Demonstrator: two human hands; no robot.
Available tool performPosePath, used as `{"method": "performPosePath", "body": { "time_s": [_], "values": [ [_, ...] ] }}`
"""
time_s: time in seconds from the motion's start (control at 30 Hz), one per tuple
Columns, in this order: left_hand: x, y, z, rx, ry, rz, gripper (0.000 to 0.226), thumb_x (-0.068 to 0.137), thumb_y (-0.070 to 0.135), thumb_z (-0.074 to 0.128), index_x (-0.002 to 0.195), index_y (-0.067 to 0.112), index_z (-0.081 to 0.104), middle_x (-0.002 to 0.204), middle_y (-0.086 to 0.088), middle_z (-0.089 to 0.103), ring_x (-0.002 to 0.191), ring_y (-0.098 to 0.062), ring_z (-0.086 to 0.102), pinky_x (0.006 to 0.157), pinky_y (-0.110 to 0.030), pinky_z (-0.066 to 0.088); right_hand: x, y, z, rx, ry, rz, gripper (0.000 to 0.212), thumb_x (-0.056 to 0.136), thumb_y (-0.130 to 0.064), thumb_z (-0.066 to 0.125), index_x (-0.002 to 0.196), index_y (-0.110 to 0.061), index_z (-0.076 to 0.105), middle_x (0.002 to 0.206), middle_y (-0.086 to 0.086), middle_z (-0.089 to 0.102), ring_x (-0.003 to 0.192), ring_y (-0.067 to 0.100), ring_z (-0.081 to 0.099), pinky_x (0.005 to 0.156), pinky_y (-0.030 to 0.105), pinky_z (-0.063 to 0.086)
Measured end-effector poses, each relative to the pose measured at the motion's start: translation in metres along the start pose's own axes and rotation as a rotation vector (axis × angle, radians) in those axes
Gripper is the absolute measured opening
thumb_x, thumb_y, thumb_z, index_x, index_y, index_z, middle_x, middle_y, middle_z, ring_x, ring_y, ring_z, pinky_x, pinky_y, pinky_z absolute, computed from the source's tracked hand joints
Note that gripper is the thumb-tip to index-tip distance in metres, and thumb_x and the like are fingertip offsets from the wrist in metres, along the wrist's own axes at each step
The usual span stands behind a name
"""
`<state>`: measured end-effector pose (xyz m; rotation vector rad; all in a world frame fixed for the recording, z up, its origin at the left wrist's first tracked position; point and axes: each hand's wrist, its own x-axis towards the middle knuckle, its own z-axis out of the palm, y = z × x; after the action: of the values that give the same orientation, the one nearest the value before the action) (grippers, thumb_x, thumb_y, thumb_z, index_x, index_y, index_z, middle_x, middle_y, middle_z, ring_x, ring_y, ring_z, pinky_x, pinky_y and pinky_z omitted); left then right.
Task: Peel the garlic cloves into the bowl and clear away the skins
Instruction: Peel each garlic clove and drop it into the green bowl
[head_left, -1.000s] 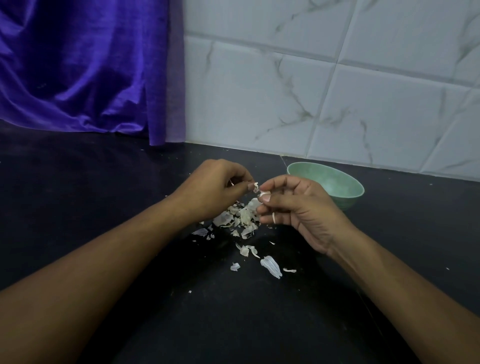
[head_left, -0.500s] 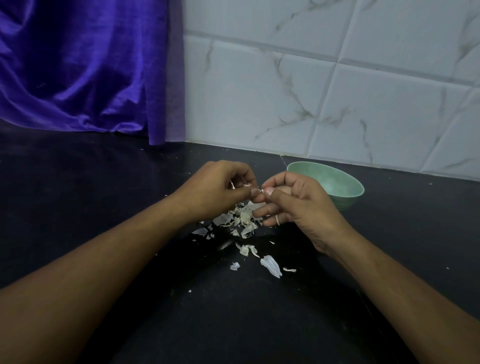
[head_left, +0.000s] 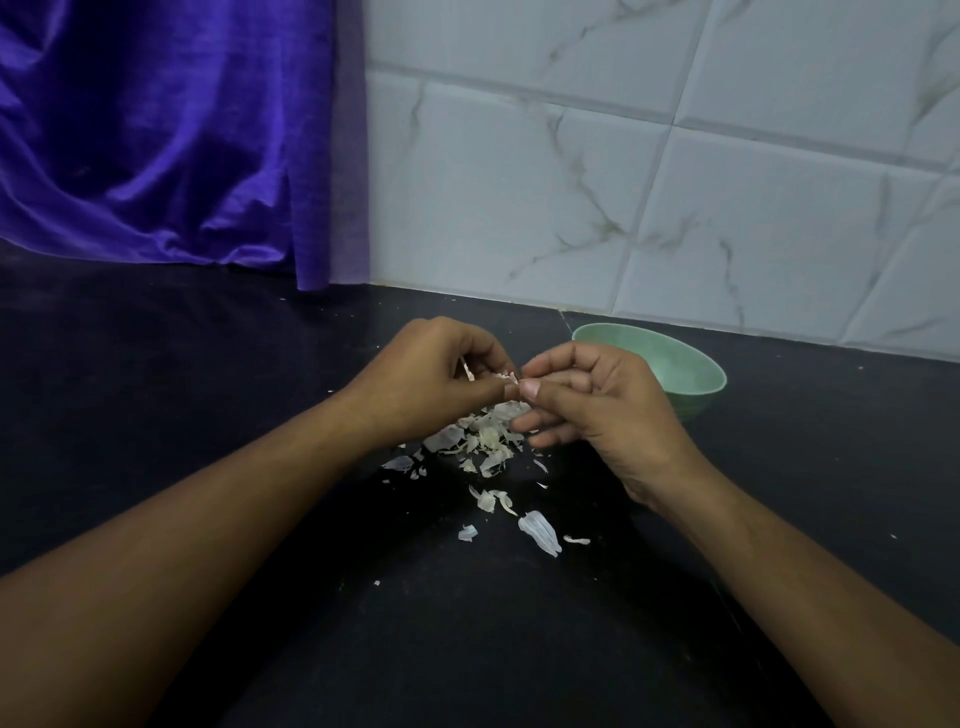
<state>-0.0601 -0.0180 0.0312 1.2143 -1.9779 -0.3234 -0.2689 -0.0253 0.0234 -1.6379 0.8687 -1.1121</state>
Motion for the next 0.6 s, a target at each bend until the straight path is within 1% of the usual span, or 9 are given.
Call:
{"method": "performPosePath", "body": {
  "time_s": [0.13,0.23,0.33,0.4,0.47,0.53,0.57,0.6],
  "values": [
    [0.0010,0.0009,0.0010,-0.100,-0.029,-0.011,0.006,0.090,0.032,0.081,0.090,0.027,0.080,0.072,0.010,0.072,0.060,-0.007,0.064,0.062,-0.037,0.058,0.0000,-0.0021,-0.0016,0.006,0.043,-0.046,0.013,0.090,-0.005,0.076,0.097,0.002,0.067,0.083,0.017,0.077,0.063,0.023,0.073,0.056,0.031,0.061],
    [0.0021,-0.0002,0.0012,-0.163,-0.027,-0.044,0.007,0.091,0.031,0.080,0.088,0.024,0.078,0.071,0.005,0.072,0.061,-0.009,0.064,0.064,-0.043,0.061,0.0006,-0.0022,-0.0014,0.043,0.029,-0.040,0.011,0.091,0.000,0.073,0.100,0.004,0.069,0.088,0.021,0.077,0.066,0.023,0.073,0.058,0.031,0.062],
    [0.0021,-0.0002,-0.0004,-0.261,-0.043,-0.080,0.009,0.091,0.029,0.079,0.089,0.020,0.078,0.070,0.001,0.071,0.060,-0.012,0.063,0.060,-0.038,0.058,0.0009,-0.0040,-0.0018,0.086,0.020,-0.026,0.012,0.090,0.004,0.072,0.101,0.002,0.067,0.087,0.022,0.074,0.066,0.024,0.074,0.058,0.032,0.062],
    [0.0020,0.0006,-0.0007,-0.311,-0.059,-0.096,0.011,0.092,0.028,0.079,0.090,0.017,0.077,0.072,-0.001,0.070,0.061,-0.013,0.063,0.058,-0.034,0.056,0.0011,-0.0039,-0.0016,0.067,0.021,-0.053,0.012,0.090,0.005,0.073,0.099,-0.001,0.066,0.083,0.021,0.072,0.066,0.025,0.073,0.057,0.034,0.062],
    [0.0022,0.0011,-0.0007,-0.358,-0.078,-0.107,0.012,0.092,0.027,0.078,0.091,0.015,0.077,0.074,-0.002,0.071,0.061,-0.014,0.062,0.058,-0.032,0.055,0.0010,-0.0022,-0.0019,-0.019,0.045,-0.115,0.014,0.089,0.005,0.075,0.097,-0.002,0.067,0.080,0.018,0.073,0.067,0.028,0.073,0.057,0.036,0.062],
    [0.0023,0.0016,-0.0009,-0.398,-0.097,-0.118,0.014,0.092,0.027,0.078,0.092,0.013,0.076,0.074,-0.002,0.070,0.061,-0.014,0.061,0.056,-0.029,0.053,0.0000,-0.0013,-0.0026,-0.105,0.083,-0.173,0.016,0.087,0.004,0.077,0.097,-0.006,0.068,0.077,0.017,0.074,0.069,0.037,0.073,0.058,0.037,0.062],
    [0.0025,0.0021,-0.0011,-0.412,-0.102,-0.125,0.015,0.093,0.026,0.077,0.093,0.012,0.076,0.073,-0.001,0.069,0.061,-0.014,0.061,0.056,-0.028,0.053,-0.0008,-0.0017,-0.0029,-0.135,0.098,-0.202,0.019,0.087,0.003,0.078,0.099,-0.009,0.069,0.079,0.017,0.074,0.071,0.039,0.073,0.058,0.036,0.061],
    [0.0027,0.0021,-0.0013,-0.424,-0.105,-0.132,0.016,0.093,0.026,0.077,0.094,0.010,0.075,0.073,-0.001,0.069,0.060,-0.014,0.061,0.056,-0.028,0.053,-0.0014,-0.0024,-0.0030,-0.168,0.106,-0.236,0.022,0.087,0.002,0.078,0.102,-0.012,0.070,0.086,0.014,0.074,0.071,0.037,0.073,0.058,0.036,0.061]
  ]
}}
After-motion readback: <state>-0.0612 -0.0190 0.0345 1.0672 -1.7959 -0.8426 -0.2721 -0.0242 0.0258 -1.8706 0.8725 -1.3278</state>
